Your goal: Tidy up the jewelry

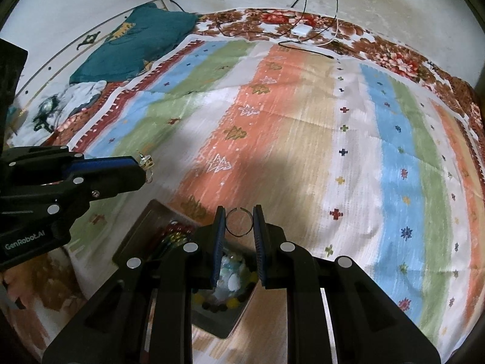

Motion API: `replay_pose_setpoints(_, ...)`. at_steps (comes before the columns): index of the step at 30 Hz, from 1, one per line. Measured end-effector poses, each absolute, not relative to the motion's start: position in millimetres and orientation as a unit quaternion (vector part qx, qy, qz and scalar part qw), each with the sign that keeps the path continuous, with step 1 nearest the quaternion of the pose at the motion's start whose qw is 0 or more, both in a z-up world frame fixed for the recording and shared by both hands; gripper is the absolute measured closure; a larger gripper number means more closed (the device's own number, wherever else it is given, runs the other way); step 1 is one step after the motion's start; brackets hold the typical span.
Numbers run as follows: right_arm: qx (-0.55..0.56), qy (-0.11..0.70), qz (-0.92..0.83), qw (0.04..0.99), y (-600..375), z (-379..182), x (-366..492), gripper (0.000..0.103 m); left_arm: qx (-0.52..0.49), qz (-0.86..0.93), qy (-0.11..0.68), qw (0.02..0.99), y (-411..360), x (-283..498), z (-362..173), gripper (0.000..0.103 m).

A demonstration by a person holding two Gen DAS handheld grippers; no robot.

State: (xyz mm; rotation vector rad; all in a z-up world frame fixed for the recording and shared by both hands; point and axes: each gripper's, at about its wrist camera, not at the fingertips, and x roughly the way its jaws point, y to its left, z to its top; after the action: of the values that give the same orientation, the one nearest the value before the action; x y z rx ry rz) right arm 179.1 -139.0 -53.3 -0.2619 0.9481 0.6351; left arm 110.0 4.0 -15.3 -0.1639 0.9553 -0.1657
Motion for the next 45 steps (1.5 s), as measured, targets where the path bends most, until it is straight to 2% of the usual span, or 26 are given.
replay_pose_setpoints(14, -0.113, 0.452, 0.312, 0.828, -142.3, -61.1, 161.3, 0.084, -0.077, -0.080, 0.479, 0.871, -6.0, 102.2, -29.3, 0.091)
replay_pose_setpoints(16, -0.111, 0.452, 0.313, 0.828, -142.9, -61.1, 160.5, 0.081, -0.084, -0.079, 0.481, 0.869, -4.0, 103.6, -30.9, 0.081)
replay_pose_setpoints(17, -0.109, 0.452, 0.312, 0.829, -143.9, -61.0, 160.4, 0.070, -0.085, -0.076, 0.479, 0.870, -2.8, 103.2, -30.9, 0.077)
replay_pose_setpoints(19, -0.112, 0.446, 0.304, 0.834, -146.4, -60.2, 158.8, 0.057, -0.086, -0.067, 0.477, 0.872, 0.0, 102.3, -30.4, 0.074)
replay_pose_setpoints(21, -0.116, 0.441, 0.299, 0.838, -148.1, -59.3, 156.7, 0.057, -0.092, -0.062, 0.478, 0.872, 3.9, 101.4, -31.2, 0.065)
replay_pose_setpoints(28, -0.093, 0.433, 0.290, 0.849, -163.6, -54.7, 153.0, 0.040, -0.092, -0.056, 0.477, 0.872, 5.4, 90.2, -33.3, 0.046)
replay_pose_setpoints(31, -0.080, 0.426, 0.283, 0.856, -173.5, -52.4, 150.1, 0.033, -0.088, -0.056, 0.472, 0.876, 4.6, 83.2, -32.5, 0.031)
replay_pose_setpoints(33, -0.073, 0.424, 0.279, 0.859, -178.8, -50.9, 148.0, 0.029, -0.087, -0.058, 0.469, 0.877, 4.7, 80.1, -31.5, 0.024)
replay_pose_setpoints(36, -0.061, 0.423, 0.282, 0.859, -184.5, -49.8, 145.2, 0.024, -0.084, -0.057, 0.467, 0.879, 3.9, 74.4, -32.0, 0.019)
replay_pose_setpoints(38, -0.057, 0.419, 0.282, 0.861, -188.1, -49.1, 141.8, 0.016, -0.082, -0.057, 0.466, 0.879, 2.9, 71.7, -32.7, 0.014)
replay_pose_setpoints(40, -0.055, 0.414, 0.281, 0.864, -191.0, -47.8, 137.9, 0.014, -0.080, -0.056, 0.465, 0.880, 1.3, 67.4, -33.4, 0.007)
replay_pose_setpoints(45, -0.047, 0.400, 0.286, 0.869, -197.9, -44.1, 126.5, 0.009, -0.071, -0.053, 0.456, 0.886, -1.7, 54.6, -33.8, 0.006)
